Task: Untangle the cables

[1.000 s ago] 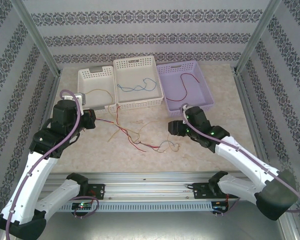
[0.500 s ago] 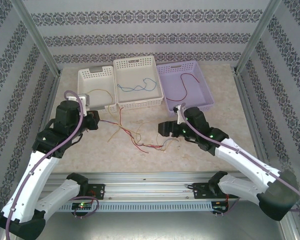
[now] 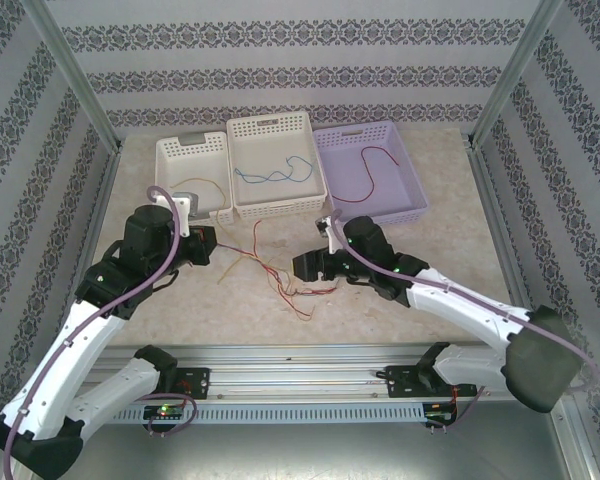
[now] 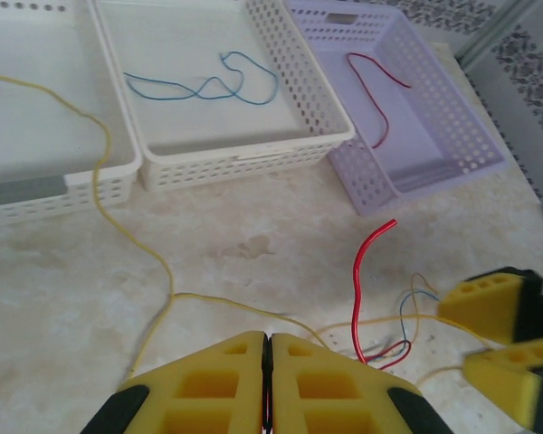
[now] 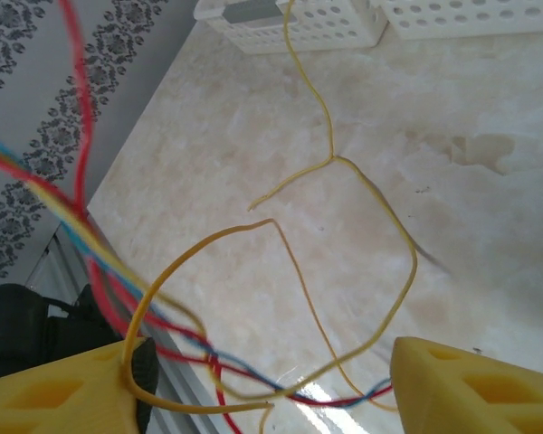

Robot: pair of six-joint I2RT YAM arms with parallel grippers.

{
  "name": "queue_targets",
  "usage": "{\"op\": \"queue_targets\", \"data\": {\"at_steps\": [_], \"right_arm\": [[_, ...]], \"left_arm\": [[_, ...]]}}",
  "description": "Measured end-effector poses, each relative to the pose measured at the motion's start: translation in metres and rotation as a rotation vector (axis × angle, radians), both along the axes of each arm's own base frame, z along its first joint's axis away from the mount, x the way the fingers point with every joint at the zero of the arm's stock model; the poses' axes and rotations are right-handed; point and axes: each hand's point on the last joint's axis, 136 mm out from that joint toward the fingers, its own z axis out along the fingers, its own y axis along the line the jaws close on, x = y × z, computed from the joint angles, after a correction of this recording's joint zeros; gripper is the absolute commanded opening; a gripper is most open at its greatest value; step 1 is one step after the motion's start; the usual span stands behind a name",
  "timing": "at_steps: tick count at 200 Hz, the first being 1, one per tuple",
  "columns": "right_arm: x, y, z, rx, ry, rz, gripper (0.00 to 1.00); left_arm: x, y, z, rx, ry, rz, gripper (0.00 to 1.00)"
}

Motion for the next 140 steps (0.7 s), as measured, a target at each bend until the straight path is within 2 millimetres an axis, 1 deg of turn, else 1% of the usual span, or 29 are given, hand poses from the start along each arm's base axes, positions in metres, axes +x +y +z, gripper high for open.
{"op": "queue_targets", "data": {"at_steps": [16, 25, 30, 41, 49, 59, 71, 78, 79, 84, 88, 98, 101, 103, 116, 127, 140], "right_arm": [[0.002, 0.004, -0.016, -0.025, 0.019, -0.009, 0.26], [0.003, 0.003, -0.022, -0.045, 0.016, -0.022, 0.14], [0.005, 0.0, -0.024, -0.055, 0.012, -0.039, 0.09], [0.008, -0.006, -0.022, -0.07, -0.02, -0.074, 0.0], [0.011, -0.014, -0.016, -0.075, -0.047, -0.116, 0.0], [0.016, -0.027, -0.001, -0.077, -0.105, -0.175, 0.0], [0.023, -0.05, 0.023, -0.069, -0.172, -0.273, 0.0], [0.029, -0.069, 0.038, -0.063, -0.209, -0.346, 0.0], [0.031, -0.074, 0.041, -0.061, -0.218, -0.366, 0.0], [0.034, -0.087, 0.049, -0.057, -0.234, -0.412, 0.0], [0.038, -0.103, 0.057, -0.054, -0.252, -0.47, 0.0], [0.044, -0.138, 0.069, -0.057, -0.279, -0.592, 0.0], [0.046, -0.154, 0.072, -0.06, -0.288, -0.648, 0.0], [0.046, -0.159, 0.073, -0.06, -0.289, -0.664, 0.0], [0.046, -0.213, 0.079, -0.077, -0.302, -0.85, 0.0], [0.039, -0.254, 0.076, -0.107, -0.298, -0.992, 0.0], [0.025, -0.291, 0.072, -0.138, -0.284, -1.125, 0.0]], "left_arm": [[-0.001, -0.004, 0.005, -0.01, -0.018, -0.015, 0.0], [-0.002, -0.003, 0.007, -0.013, -0.028, -0.016, 0.0], [-0.003, -0.003, 0.009, -0.015, -0.033, -0.017, 0.0], [-0.006, -0.002, 0.012, -0.016, -0.046, -0.019, 0.0], [-0.007, -0.002, 0.014, -0.016, -0.056, -0.02, 0.0], [-0.009, 0.001, 0.016, -0.011, -0.069, -0.014, 0.0], [-0.011, 0.006, 0.015, 0.008, -0.072, -0.003, 0.0], [-0.012, 0.01, 0.013, 0.029, -0.066, 0.011, 0.0], [-0.012, 0.011, 0.013, 0.031, -0.066, 0.013, 0.0], [-0.013, 0.014, 0.011, 0.048, -0.059, 0.023, 0.0], [-0.014, 0.017, 0.01, 0.06, -0.053, 0.032, 0.0], [-0.016, 0.024, 0.008, 0.097, -0.04, 0.056, 0.0], [-0.016, 0.027, 0.008, 0.108, -0.038, 0.066, 0.0], [-0.017, 0.029, 0.008, 0.116, -0.037, 0.071, 0.0], [-0.02, 0.04, 0.012, 0.155, -0.035, 0.109, 0.0], [-0.025, 0.051, 0.02, 0.182, -0.044, 0.146, 0.0], [-0.031, 0.063, 0.032, 0.206, -0.061, 0.19, 0.0]]}}
